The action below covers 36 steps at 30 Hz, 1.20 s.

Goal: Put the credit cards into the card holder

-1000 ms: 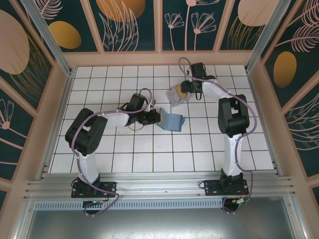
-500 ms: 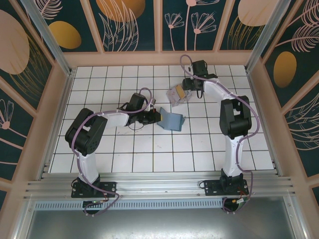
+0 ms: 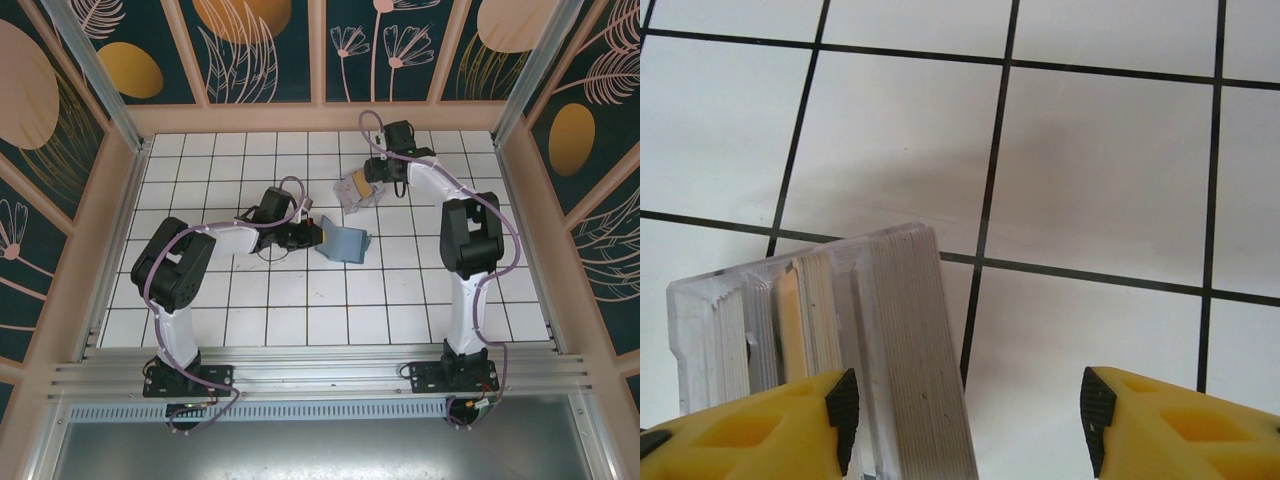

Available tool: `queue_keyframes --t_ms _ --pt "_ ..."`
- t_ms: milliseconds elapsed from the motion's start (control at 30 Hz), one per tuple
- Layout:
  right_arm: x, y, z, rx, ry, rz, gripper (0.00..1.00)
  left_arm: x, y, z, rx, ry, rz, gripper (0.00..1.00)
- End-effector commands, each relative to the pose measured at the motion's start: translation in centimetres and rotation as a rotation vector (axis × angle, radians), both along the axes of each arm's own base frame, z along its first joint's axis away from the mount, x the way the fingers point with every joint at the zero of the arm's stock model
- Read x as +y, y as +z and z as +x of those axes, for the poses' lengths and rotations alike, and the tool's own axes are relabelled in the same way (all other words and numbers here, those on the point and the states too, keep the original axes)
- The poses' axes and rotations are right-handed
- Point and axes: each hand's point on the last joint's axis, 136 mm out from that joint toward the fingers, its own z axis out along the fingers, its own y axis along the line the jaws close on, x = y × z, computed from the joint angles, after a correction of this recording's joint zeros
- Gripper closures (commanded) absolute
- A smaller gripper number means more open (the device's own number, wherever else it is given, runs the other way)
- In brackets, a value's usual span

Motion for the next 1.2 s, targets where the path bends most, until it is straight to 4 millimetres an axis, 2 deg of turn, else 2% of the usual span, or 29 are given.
queue_keyframes --t_ms 0,333,667,1167 --pt "0.8 -0.5 -0.1 0.023 0.031 -0.001 0.37 -0.5 0.7 0.5 -0.014 -0.012 -0.037 0.92" --pt "0.3 -2.1 0.1 0.062 0.014 -0.039 0.38 -0.4 0.6 0.4 -0.014 -0.011 -0.035 0.92" --pt "-0.7 0.9 0.5 -0.006 -0.017 -0.056 0.41 -0.5 0.7 0.5 -0.014 -0.011 -0.04 0.92" --pt "-0.6 2.3 0.4 -0.034 -0.016 -0.047 0.46 -0.7 0.9 0.7 -0.014 -0.01 -0.05 0.91"
